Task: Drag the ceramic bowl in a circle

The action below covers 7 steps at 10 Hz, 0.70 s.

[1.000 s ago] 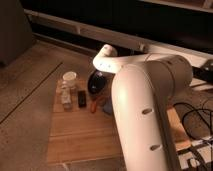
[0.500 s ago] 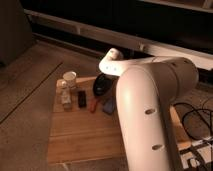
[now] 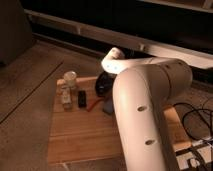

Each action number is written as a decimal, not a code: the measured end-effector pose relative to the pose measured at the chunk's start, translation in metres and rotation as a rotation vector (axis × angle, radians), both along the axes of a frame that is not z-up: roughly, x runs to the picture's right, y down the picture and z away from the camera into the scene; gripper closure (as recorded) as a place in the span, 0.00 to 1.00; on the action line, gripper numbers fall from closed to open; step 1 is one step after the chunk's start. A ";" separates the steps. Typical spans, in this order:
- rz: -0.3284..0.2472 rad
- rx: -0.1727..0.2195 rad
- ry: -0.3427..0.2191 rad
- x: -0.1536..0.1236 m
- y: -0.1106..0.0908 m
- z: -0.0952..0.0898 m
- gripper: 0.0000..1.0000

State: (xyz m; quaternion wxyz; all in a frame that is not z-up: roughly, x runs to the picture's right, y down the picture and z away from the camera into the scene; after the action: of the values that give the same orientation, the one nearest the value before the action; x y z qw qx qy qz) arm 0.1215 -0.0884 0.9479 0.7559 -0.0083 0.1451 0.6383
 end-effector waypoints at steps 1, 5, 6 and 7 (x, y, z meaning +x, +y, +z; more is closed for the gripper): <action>0.002 0.002 0.012 0.010 -0.003 0.001 1.00; -0.072 -0.017 0.025 0.006 -0.016 0.022 1.00; -0.113 -0.022 0.014 -0.010 -0.024 0.033 1.00; -0.141 -0.027 0.001 -0.023 -0.030 0.041 1.00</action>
State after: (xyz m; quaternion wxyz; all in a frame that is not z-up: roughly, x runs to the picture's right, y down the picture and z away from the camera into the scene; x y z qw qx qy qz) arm 0.0984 -0.1186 0.9894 0.7987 -0.0079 0.1543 0.5815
